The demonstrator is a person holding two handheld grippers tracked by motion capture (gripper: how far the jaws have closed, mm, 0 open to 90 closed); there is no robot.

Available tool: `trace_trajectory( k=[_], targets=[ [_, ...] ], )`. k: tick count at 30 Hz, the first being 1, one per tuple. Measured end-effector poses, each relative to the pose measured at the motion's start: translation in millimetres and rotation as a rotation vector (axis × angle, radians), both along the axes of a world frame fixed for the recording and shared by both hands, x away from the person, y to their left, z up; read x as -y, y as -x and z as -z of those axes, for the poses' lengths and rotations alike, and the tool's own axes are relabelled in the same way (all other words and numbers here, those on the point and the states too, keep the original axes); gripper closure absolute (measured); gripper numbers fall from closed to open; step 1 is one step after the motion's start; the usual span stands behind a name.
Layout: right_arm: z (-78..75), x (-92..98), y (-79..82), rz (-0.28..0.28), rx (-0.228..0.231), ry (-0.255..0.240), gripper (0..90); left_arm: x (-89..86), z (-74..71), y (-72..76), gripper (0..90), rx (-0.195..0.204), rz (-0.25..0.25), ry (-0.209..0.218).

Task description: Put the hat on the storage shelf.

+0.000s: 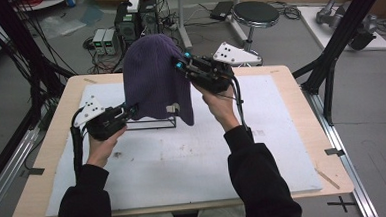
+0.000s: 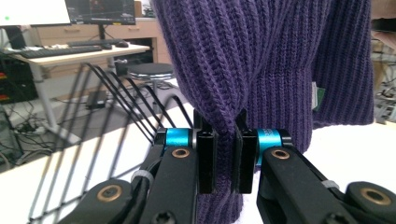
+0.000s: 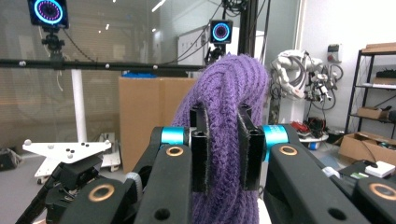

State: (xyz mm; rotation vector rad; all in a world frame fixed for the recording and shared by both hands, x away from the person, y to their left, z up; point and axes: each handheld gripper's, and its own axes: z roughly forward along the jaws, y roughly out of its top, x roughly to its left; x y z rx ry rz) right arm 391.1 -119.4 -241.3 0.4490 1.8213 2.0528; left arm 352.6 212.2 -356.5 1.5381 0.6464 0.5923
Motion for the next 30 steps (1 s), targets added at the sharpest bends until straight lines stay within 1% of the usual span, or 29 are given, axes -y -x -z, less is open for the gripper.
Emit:
trace_trajectory(
  k=[1, 4, 6, 8, 10, 12, 14, 16, 20, 22, 23, 24, 25, 26, 30],
  targets=[
    [-0.9, -0.8, -3.0, 0.001, 0.005, -0.007, 79.3, -1.1, -2.5, -1.6, 83.1, 0.004, -0.002, 0.003],
    [-3.5, -2.9, -10.4, 0.003, -0.004, -0.016, 79.3, -4.6, -9.9, -5.3, 83.1, 0.018, -0.013, 0.015],
    [-5.4, -5.4, -14.6, 0.006, -0.002, -0.019, 79.3, -7.0, -13.6, -8.4, 83.1, 0.023, -0.021, 0.015],
    [-8.5, -8.0, -18.9, 0.013, 0.000, -0.015, 79.3, -8.8, -16.4, -11.7, 83.0, 0.025, -0.027, 0.028],
    [-12.6, -10.9, -23.4, 0.016, 0.007, -0.015, 79.3, -10.8, -18.8, -14.2, 83.0, 0.028, -0.031, 0.039],
    [-17.7, -14.6, -27.5, 0.020, 0.013, -0.011, 79.3, -12.3, -22.3, -16.3, 83.0, 0.035, -0.038, 0.040],
    [-22.7, -18.5, -31.5, 0.028, 0.029, -0.002, 79.2, -14.7, -27.5, -18.9, 83.0, 0.045, -0.047, 0.050],
    [-27.7, -21.3, -35.6, 0.035, 0.037, 0.002, 79.2, -17.4, -33.9, -21.9, 83.0, 0.057, -0.060, 0.050],
    [-34.9, -23.9, -41.6, 0.047, 0.052, -0.008, 79.1, -21.9, -46.6, -27.0, 82.9, 0.075, -0.082, 0.040],
    [-38.6, -24.5, -44.4, 0.050, 0.058, -0.009, 79.1, -24.2, -51.5, -28.5, 82.9, 0.088, -0.092, 0.040],
    [-40.2, -25.2, -44.6, 0.057, 0.069, -0.016, 79.1, -25.3, -53.6, -29.1, 82.9, 0.094, -0.095, 0.048],
    [-42.0, -24.9, -45.6, 0.055, 0.075, -0.018, 79.1, -25.9, -55.2, -29.6, 82.8, 0.100, -0.105, 0.054],
    [-43.6, -25.0, -46.4, 0.056, 0.078, -0.020, 79.0, -26.5, -56.3, -30.2, 82.7, 0.106, -0.118, 0.051],
    [-44.8, -25.3, -47.4, 0.063, 0.085, -0.019, 79.0, -26.9, -57.0, -31.2, 82.7, 0.106, -0.123, 0.056],
    [-44.8, -27.6, -52.4, 0.077, 0.082, -0.012, 78.8, -27.7, -55.0, -36.5, 82.6, 0.105, -0.161, 0.045]
  ],
)
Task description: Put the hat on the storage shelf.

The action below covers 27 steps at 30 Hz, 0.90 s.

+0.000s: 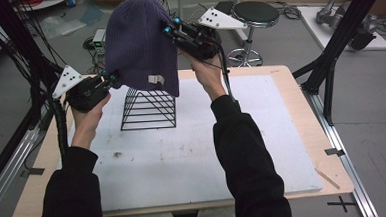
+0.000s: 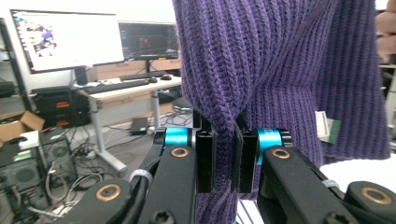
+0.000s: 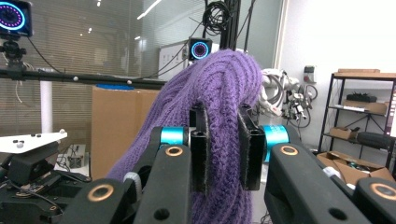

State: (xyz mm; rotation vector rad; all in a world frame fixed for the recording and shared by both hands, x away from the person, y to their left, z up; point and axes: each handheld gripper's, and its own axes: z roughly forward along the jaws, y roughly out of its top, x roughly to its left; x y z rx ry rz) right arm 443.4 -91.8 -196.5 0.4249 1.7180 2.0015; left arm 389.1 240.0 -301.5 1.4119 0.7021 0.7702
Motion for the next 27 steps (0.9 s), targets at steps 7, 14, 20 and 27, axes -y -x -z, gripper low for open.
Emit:
trace_trajectory(
  k=[7, 14, 20, 27],
  targets=[
    [5.7, -7.1, -5.2, -0.003, 0.001, 0.020, 78.6, -0.9, 7.6, -8.3, 82.4, -0.015, -0.021, -0.010],
    [14.9, -15.5, -13.6, 0.007, -0.025, 0.055, 78.2, -9.7, 20.0, -13.3, 82.1, -0.052, -0.062, -0.018],
    [23.6, -23.7, -16.5, -0.001, -0.032, 0.094, 78.2, -14.8, 35.1, -14.9, 82.1, -0.076, -0.078, -0.028],
    [36.7, -26.6, -20.5, -0.018, -0.058, 0.125, 78.0, -16.5, 55.4, -11.6, 81.7, -0.090, -0.080, -0.032]
  ],
)
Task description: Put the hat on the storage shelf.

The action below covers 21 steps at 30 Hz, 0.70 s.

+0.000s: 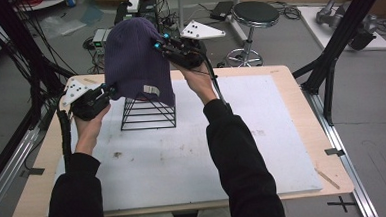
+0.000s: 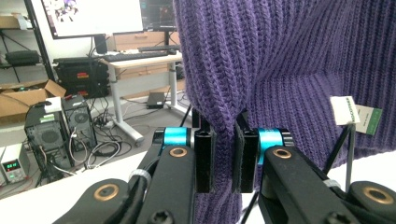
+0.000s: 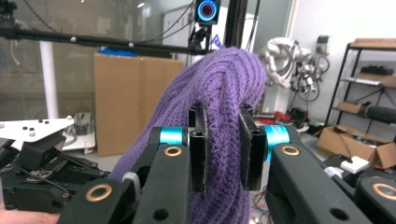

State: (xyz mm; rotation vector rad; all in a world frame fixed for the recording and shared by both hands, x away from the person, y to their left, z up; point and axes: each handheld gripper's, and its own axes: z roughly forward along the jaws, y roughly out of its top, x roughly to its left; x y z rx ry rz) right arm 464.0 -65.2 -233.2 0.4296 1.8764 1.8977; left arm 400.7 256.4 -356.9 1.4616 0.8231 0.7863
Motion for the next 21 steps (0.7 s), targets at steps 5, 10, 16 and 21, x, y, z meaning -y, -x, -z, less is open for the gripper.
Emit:
trace_trajectory(
  k=[5, 10, 16, 21],
  targets=[
    [5.1, -4.9, -1.0, -0.031, -0.019, 0.047, 77.4, -3.8, 15.7, 3.6, 81.4, -0.016, 0.003, 0.010],
    [9.8, -11.7, -0.6, -0.066, -0.037, 0.097, 77.4, -7.6, 28.7, 7.1, 81.4, -0.045, 0.015, 0.001],
    [15.9, -14.4, -0.2, -0.095, -0.090, 0.158, 77.4, -6.8, 36.5, 9.7, 81.3, -0.063, 0.036, -0.023],
    [22.2, -12.5, 3.0, -0.060, -0.105, 0.155, 77.6, -7.8, 44.5, 11.6, 81.3, -0.084, 0.042, -0.020]
  ],
)
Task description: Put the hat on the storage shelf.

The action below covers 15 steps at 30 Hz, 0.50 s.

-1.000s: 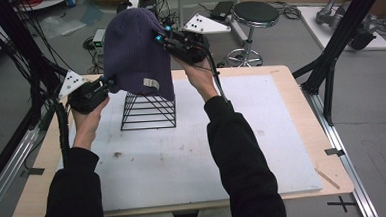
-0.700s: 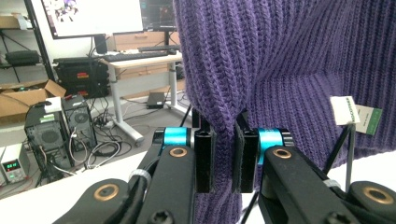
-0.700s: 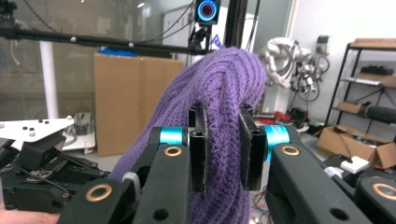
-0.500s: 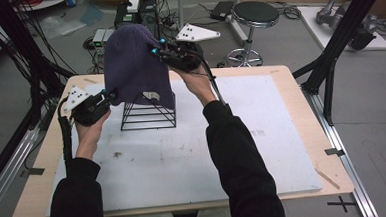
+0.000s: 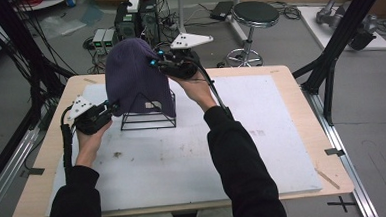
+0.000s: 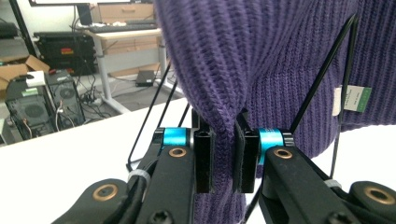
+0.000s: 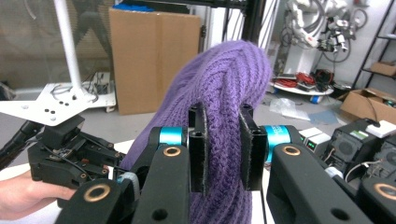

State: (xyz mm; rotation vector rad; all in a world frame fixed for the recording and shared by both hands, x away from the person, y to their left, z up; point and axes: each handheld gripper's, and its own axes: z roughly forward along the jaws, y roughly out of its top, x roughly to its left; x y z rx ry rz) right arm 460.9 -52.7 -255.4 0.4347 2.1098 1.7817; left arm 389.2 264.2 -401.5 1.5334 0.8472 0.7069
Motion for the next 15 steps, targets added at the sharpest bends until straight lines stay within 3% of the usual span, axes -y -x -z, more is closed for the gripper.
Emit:
trace_trajectory(
  k=[8, 15],
  targets=[
    [37.1, 16.2, -3.9, 0.025, -0.054, -0.010, 77.7, 3.8, 14.8, -1.5, 81.1, -0.044, 0.022, -0.052],
    [48.6, 15.1, -5.7, 0.000, -0.056, 0.002, 77.6, 4.1, 26.6, -3.1, 80.8, -0.076, 0.018, -0.072]
  ],
)
